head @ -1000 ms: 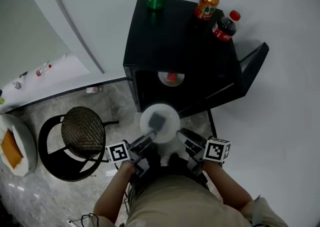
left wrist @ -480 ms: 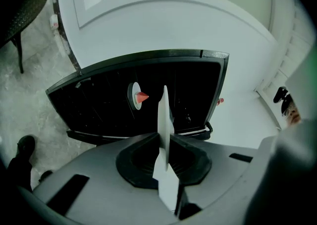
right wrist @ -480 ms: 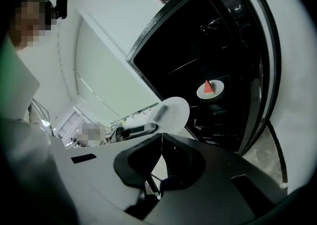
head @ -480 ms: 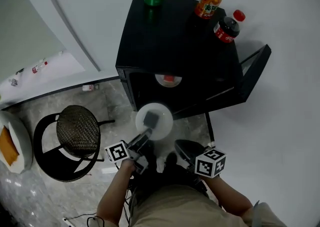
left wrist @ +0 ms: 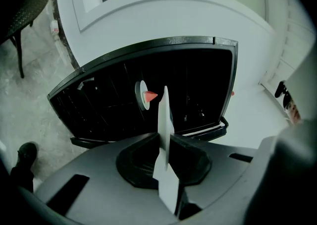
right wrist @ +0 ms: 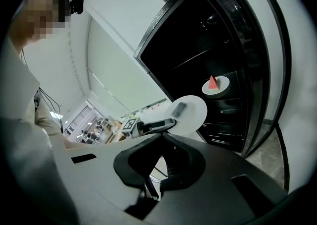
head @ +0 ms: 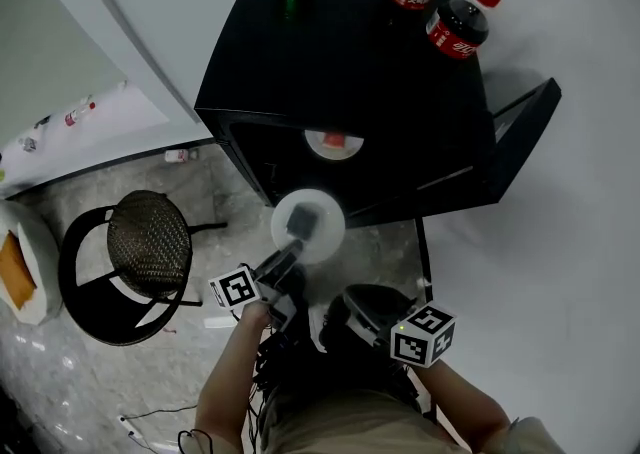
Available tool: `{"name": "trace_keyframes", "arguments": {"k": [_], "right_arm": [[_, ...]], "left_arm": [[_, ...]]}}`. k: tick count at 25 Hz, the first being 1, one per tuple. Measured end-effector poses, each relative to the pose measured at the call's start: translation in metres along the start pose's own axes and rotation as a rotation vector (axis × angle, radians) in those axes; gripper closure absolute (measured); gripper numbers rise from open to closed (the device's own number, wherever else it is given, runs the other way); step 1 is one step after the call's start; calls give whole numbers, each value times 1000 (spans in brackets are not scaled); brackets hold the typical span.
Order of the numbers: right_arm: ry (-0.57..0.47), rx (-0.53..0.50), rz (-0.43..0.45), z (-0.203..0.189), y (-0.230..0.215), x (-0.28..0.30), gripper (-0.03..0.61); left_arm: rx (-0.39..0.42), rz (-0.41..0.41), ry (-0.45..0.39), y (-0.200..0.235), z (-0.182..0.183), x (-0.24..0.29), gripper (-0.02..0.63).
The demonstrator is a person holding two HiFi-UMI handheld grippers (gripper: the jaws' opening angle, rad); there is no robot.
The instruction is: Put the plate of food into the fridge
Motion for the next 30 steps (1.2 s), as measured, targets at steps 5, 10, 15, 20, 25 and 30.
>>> {"name": "trace_keyframes", "arguments": {"k": [5,10,15,20,25,30], "right_arm": [[10,-11,21,-8,-10,-7,555],[22,-13,47,-16,-20,-8,555],[25,-5,38,-23,-33,-4,555],[29,12,50,-28,-37,0,555],[38,25,64,-36,-42,9,555],[63,37,51,-45,-49,15,555]], "left_arm": [[-22,25,4,15,-8,8,583],[13,53,23,37,-10,18,583],[16,76,38,64,-6,31,583],[16,59,31,82,-3,41,585],[-78,6,-29,104,-2,51,591],[-122,-5,-45,122,1,57,591]]}}
Point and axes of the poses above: the fingertips, and each gripper's own axes: x forward along the fingers, y to its left, z out of its top, the point moved 6 cm from there along -x, backward along the fingers, and after that the axes turned 7 degrees about z, right-handed, at the moved point
